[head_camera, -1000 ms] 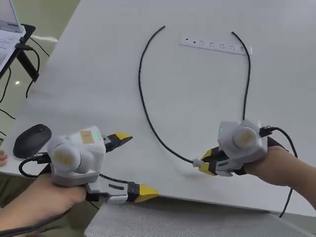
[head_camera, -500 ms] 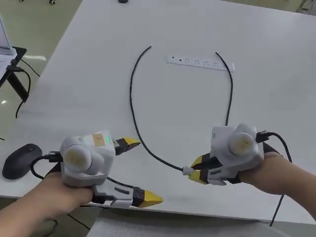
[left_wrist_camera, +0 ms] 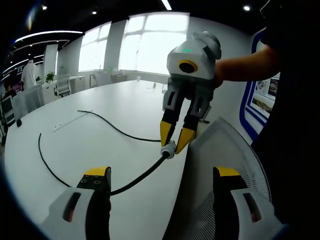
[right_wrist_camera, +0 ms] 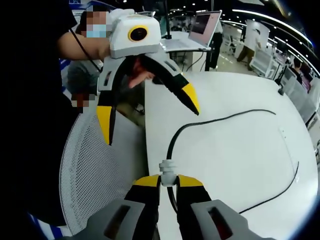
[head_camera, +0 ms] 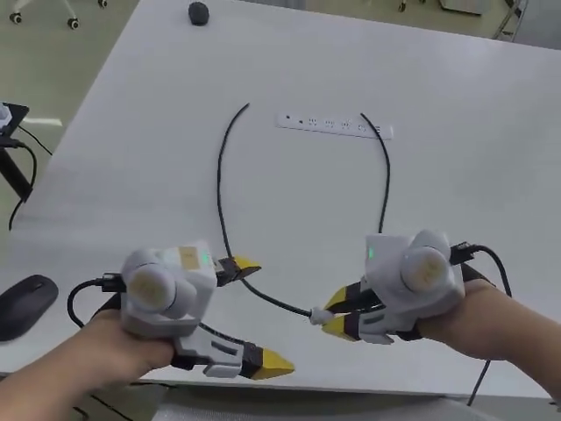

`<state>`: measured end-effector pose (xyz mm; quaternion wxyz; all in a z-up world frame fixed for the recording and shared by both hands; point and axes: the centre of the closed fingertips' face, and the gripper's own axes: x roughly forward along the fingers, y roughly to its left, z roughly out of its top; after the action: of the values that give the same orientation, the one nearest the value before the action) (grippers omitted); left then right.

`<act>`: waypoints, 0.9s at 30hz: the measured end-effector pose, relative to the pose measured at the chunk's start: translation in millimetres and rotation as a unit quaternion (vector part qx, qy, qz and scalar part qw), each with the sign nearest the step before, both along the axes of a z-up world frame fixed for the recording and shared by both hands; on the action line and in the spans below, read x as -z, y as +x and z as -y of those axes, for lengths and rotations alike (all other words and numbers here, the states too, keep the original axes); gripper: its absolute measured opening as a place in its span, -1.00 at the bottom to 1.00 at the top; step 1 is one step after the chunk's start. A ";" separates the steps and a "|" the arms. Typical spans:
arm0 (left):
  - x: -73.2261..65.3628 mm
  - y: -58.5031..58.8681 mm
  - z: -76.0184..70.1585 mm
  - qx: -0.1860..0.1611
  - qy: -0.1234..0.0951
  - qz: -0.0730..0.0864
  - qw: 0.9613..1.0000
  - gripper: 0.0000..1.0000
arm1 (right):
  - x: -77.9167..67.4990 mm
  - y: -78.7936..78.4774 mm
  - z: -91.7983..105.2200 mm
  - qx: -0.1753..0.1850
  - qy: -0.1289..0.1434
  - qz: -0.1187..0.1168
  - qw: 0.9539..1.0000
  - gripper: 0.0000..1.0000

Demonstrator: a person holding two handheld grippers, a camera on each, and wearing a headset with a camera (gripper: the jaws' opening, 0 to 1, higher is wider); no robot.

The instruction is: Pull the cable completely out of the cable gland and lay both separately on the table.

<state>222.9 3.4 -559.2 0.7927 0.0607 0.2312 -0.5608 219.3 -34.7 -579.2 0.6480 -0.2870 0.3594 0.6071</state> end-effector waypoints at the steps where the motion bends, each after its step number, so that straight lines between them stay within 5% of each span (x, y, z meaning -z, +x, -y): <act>1: -0.2 -0.1 1.7 0.003 -0.001 0.000 1.000 0.68 | -1.1 -0.6 -0.6 -0.002 0.001 0.002 1.000 -0.87; 14: 14.7 0.6 21.3 0.038 0.006 -0.013 0.999 0.31 | 2.3 -6.7 -11.4 -0.045 -0.005 0.031 0.999 -0.87; 19: 18.2 0.9 25.5 0.049 0.003 -0.013 0.999 0.03 | 3.6 -7.2 -12.5 -0.049 -0.008 0.028 0.998 -0.87; 22: 18.6 -1.7 27.7 0.057 0.001 -0.028 0.998 -0.26 | 4.2 -7.6 -12.3 -0.053 -0.010 0.029 0.998 -0.87; 27: 16.2 0.4 30.4 0.059 -0.004 -0.019 0.998 -0.28 | 4.7 -7.7 -11.5 -0.059 -0.012 0.030 0.998 -0.87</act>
<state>223.2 -27.0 -575.4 0.7538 0.0602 0.2400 -0.6087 211.7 -23.2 -584.0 0.6178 -0.3333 0.3297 0.6313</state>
